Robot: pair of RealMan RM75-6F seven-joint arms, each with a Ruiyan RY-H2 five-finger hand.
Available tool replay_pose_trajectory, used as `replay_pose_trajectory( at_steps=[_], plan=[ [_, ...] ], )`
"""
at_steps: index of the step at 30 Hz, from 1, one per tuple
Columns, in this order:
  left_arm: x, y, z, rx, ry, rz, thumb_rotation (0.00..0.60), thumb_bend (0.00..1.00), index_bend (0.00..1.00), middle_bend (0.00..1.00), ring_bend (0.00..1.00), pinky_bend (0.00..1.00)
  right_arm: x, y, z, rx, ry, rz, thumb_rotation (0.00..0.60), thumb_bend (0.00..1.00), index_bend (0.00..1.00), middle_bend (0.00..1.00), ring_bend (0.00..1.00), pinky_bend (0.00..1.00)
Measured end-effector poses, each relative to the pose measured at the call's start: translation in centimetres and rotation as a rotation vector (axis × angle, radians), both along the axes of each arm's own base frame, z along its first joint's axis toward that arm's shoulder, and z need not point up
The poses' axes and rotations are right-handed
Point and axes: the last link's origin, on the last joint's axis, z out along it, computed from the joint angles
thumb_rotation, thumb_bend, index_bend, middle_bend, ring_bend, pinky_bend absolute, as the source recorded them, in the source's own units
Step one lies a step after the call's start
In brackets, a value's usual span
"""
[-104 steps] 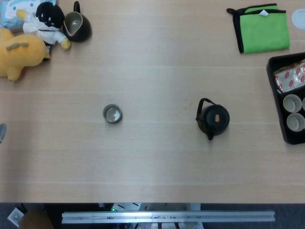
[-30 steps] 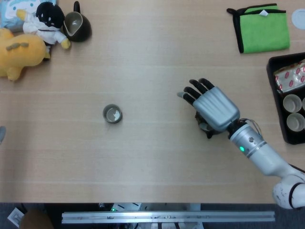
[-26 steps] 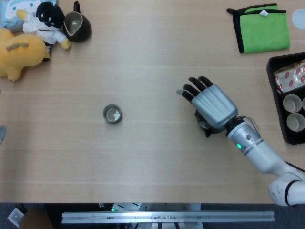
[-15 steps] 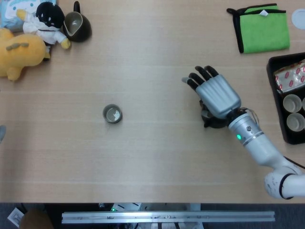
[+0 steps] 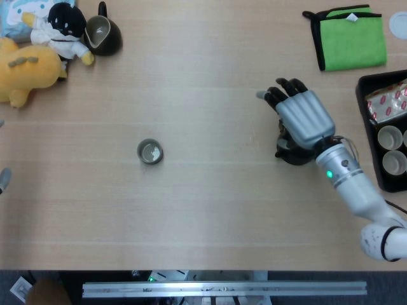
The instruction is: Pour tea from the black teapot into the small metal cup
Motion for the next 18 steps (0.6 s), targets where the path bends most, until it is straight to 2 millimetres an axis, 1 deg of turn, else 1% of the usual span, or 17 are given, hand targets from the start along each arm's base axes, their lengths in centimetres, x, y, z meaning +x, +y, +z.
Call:
replay_pose_trajectory(
  at_steps=[4, 8, 12, 18],
  plan=[
    [0.1, 0.0, 0.1, 0.003, 0.0, 0.0, 0.6, 0.29, 0.15, 0.15, 0.11, 0.08, -0.4, 0.3, 1.1, 0.065, -0.035, -0.033, 0.6, 0.0, 0.2, 0.31, 0.16, 0.17],
    [0.2, 0.0, 0.0, -0.002, 0.002, -0.004, 0.6, 0.29, 0.15, 0.15, 0.11, 0.08, -1.0, 0.3, 1.8, 0.12, -0.041, -0.062, 0.6, 0.0, 0.25, 0.33, 0.18, 0.17],
    [0.2, -0.1, -0.3, -0.014, 0.005, 0.003, 0.6, 0.29, 0.16, 0.15, 0.11, 0.08, -1.4, 0.3, 1.9, 0.135, -0.048, -0.079, 0.6, 0.0, 0.31, 0.36, 0.21, 0.17],
    [0.3, -0.3, -0.3, -0.015, 0.009, 0.01, 0.6, 0.29, 0.16, 0.15, 0.11, 0.08, -2.1, 0.1, 1.8, 0.156, -0.044, -0.093, 0.6, 0.0, 0.31, 0.36, 0.21, 0.17]
  ],
)
